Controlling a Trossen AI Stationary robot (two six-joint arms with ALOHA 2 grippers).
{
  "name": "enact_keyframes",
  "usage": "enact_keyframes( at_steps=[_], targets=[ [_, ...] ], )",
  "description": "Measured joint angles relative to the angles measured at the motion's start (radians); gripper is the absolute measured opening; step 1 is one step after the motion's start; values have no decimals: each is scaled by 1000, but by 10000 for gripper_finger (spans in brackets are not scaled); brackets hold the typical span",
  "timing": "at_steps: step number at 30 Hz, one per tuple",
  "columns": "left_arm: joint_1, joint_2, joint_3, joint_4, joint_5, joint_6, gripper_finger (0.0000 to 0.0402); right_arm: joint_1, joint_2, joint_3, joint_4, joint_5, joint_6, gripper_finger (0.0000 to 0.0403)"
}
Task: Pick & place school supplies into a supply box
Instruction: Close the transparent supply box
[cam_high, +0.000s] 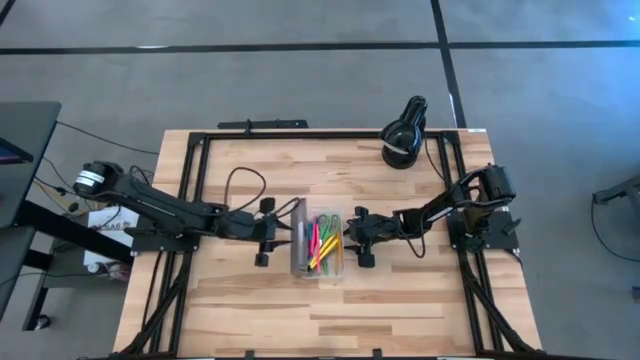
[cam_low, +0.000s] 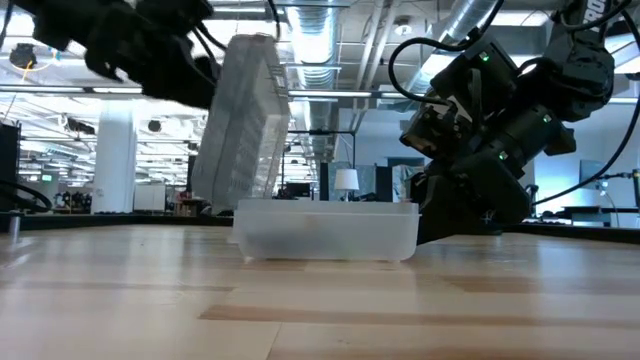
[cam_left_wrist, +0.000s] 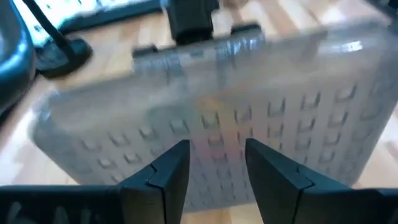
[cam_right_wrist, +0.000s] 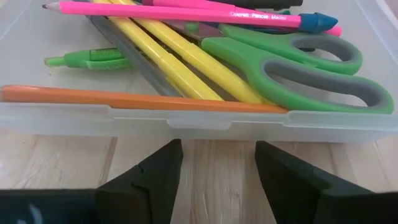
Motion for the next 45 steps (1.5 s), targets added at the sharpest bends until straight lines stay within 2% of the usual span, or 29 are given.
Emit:
enact_keyframes(
  at_steps=[8,14,26,30,36,41,45],
  targets=[
    [47,205,107,43,114,32,151,0,0,0,3,0,7,200],
    [73,296,201,14,149,49,151,9,0,2,1,4,8,200],
    [87,300,219,-52,148,3,151,1,-40,8,-160,4,106,200],
    [86,300,219,-82,148,-15,151,13,-109,7,-290,13,143,200],
    [83,300,219,-262,145,-84,151,58,-267,-7,-485,112,154,200],
    [63,300,219,-341,145,-118,151,87,-366,-3,-445,139,78,200],
    [49,303,219,-368,113,-132,151,104,-386,-3,-323,160,-13,200]
  ],
)
